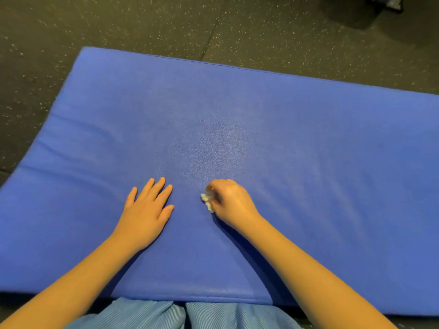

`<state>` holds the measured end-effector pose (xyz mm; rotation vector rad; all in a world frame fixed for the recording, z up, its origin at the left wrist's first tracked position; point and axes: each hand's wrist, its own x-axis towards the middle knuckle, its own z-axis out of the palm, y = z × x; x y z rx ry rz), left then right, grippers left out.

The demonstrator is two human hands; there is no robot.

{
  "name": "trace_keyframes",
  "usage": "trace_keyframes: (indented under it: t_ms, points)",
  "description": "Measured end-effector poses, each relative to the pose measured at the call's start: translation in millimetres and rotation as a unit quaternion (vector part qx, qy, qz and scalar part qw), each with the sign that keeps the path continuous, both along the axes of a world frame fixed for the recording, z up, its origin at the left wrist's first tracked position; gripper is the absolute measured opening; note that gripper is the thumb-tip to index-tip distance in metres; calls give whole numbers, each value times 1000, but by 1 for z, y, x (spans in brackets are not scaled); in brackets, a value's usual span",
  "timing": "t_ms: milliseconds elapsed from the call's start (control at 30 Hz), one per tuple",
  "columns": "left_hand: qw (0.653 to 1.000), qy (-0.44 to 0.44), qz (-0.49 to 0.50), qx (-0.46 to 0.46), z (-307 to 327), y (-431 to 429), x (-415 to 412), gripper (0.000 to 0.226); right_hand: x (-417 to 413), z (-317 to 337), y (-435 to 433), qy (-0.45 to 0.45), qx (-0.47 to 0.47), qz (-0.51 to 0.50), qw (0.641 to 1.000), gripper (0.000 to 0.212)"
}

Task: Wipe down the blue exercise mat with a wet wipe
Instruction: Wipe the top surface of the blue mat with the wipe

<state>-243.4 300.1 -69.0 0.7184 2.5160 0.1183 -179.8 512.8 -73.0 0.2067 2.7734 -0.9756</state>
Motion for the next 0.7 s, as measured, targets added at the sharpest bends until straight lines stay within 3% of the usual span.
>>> trace_keyframes:
  t_ms: [67, 133, 300, 400, 500, 700]
  points:
    - [1000, -1, 1, 9, 2, -2, 3, 56, -1, -5, 10, -10, 26, -94, 995, 22]
    - [1000, 1, 6, 13, 4, -2, 4, 55, 2, -6, 8, -11, 35, -140, 989, 16]
    - [1000, -1, 12, 20, 6, -1, 4, 55, 34, 10, -14, 10, 5, 28, 1000, 10]
    - [1000, -4, 10, 28, 6, -3, 7, 55, 31, 6, -1, 56, 66, -22, 996, 15]
    - [999, -6, 15, 43, 7, -6, 11, 55, 29, 11, -13, 16, 63, -91, 994, 19]
    - [998, -10, 13, 55, 7, -10, 13, 56, 54, 35, -45, -22, -47, 77, 996, 14]
